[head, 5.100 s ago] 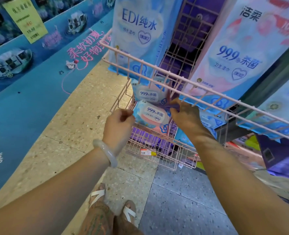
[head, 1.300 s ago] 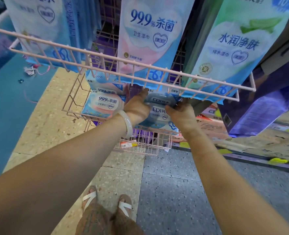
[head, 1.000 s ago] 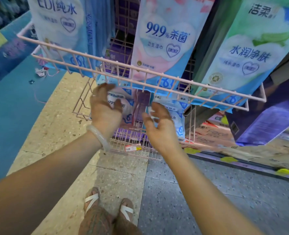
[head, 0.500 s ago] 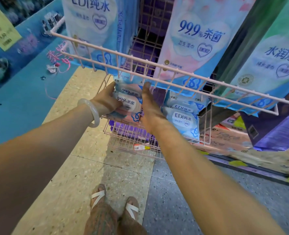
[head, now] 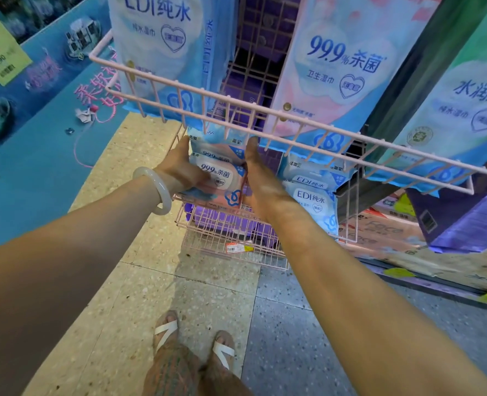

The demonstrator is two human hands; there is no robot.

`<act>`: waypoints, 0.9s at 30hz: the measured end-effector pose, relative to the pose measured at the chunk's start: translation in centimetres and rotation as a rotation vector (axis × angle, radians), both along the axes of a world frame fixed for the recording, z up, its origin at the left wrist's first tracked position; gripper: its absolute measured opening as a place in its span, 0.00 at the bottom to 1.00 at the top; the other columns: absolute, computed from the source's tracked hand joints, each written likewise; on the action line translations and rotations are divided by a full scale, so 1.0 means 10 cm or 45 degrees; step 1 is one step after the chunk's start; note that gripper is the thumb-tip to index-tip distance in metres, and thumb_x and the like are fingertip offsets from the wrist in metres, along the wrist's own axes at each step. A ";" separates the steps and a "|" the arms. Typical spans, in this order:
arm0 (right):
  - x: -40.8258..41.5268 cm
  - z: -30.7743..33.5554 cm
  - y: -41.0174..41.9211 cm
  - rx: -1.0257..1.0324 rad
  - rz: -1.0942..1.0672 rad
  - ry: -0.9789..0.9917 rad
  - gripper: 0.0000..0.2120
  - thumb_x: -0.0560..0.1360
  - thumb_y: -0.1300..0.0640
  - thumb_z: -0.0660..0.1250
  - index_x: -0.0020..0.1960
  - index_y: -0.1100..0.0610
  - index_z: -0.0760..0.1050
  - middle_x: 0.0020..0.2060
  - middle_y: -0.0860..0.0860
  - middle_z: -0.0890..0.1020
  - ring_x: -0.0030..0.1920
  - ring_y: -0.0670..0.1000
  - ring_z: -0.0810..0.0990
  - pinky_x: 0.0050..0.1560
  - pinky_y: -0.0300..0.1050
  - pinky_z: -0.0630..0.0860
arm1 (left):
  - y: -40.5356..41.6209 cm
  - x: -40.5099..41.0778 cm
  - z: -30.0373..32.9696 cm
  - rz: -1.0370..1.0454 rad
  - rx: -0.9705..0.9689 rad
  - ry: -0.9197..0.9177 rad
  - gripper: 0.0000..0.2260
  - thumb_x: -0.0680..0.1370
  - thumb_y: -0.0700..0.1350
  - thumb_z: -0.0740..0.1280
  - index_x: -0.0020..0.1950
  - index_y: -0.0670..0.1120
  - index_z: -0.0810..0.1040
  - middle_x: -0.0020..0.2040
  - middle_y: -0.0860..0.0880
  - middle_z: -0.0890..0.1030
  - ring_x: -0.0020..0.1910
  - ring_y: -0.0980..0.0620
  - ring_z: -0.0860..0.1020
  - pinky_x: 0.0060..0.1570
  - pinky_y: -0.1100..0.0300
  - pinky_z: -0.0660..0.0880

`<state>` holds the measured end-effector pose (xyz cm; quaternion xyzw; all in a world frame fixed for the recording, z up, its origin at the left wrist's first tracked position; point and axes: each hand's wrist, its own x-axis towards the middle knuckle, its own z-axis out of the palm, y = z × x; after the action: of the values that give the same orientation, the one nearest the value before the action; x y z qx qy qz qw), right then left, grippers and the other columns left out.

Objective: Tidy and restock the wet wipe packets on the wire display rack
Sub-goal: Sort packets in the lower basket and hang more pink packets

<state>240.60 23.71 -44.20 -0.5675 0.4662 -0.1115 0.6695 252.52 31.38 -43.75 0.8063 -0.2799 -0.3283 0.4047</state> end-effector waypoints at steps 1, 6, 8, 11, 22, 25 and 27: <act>0.00 -0.02 -0.01 -0.002 -0.027 0.015 0.33 0.72 0.31 0.49 0.70 0.48 0.63 0.71 0.52 0.69 0.69 0.55 0.69 0.69 0.60 0.66 | 0.00 0.01 -0.02 0.012 -0.009 -0.022 0.33 0.71 0.32 0.70 0.72 0.42 0.61 0.52 0.50 0.68 0.52 0.50 0.73 0.42 0.69 0.72; 0.02 0.03 0.07 -0.086 0.091 0.062 0.32 0.74 0.32 0.46 0.73 0.46 0.57 0.74 0.51 0.64 0.71 0.55 0.66 0.70 0.59 0.64 | -0.01 0.09 -0.09 -0.069 0.114 0.013 0.28 0.72 0.36 0.69 0.69 0.45 0.64 0.59 0.44 0.77 0.57 0.45 0.77 0.60 0.49 0.74; 0.02 0.07 0.07 -0.157 0.107 0.095 0.30 0.75 0.34 0.47 0.73 0.48 0.58 0.74 0.51 0.64 0.72 0.55 0.65 0.72 0.52 0.59 | 0.00 0.06 -0.06 -0.088 0.131 -0.054 0.28 0.72 0.36 0.68 0.70 0.43 0.62 0.57 0.46 0.75 0.58 0.46 0.75 0.59 0.52 0.73; -0.16 0.18 0.16 -0.619 0.262 0.423 0.27 0.77 0.41 0.55 0.72 0.52 0.60 0.73 0.54 0.64 0.72 0.54 0.64 0.65 0.42 0.61 | 0.16 -0.15 0.02 -0.181 0.146 -0.412 0.31 0.73 0.38 0.67 0.74 0.42 0.60 0.71 0.40 0.67 0.71 0.41 0.66 0.70 0.53 0.64; -1.45 1.04 0.73 -1.230 0.066 -0.144 0.12 0.72 0.53 0.67 0.55 0.44 0.73 0.57 0.43 0.76 0.61 0.41 0.74 0.63 0.31 0.67 | 0.88 -1.06 0.97 -0.353 -0.767 -1.061 0.23 0.72 0.42 0.66 0.66 0.38 0.68 0.67 0.41 0.68 0.68 0.48 0.67 0.71 0.61 0.61; -1.39 1.45 0.62 -1.259 -0.122 -0.323 0.23 0.71 0.45 0.64 0.65 0.47 0.67 0.64 0.48 0.74 0.66 0.44 0.71 0.67 0.42 0.68 | 0.55 -1.10 1.46 -0.163 -0.861 -0.854 0.32 0.71 0.50 0.67 0.70 0.37 0.65 0.70 0.46 0.65 0.71 0.54 0.63 0.72 0.67 0.57; -1.24 1.67 0.49 -1.110 -0.144 -0.247 0.40 0.67 0.38 0.65 0.73 0.54 0.58 0.72 0.50 0.66 0.72 0.46 0.64 0.72 0.48 0.63 | 0.27 -1.08 1.73 -0.085 -0.737 -0.469 0.43 0.66 0.57 0.70 0.75 0.42 0.58 0.73 0.52 0.61 0.74 0.57 0.60 0.73 0.64 0.55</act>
<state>228.17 28.65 -27.47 -0.7570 0.3412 -0.3866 0.4014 241.76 34.11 -26.50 0.6941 -0.4562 -0.0970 0.5484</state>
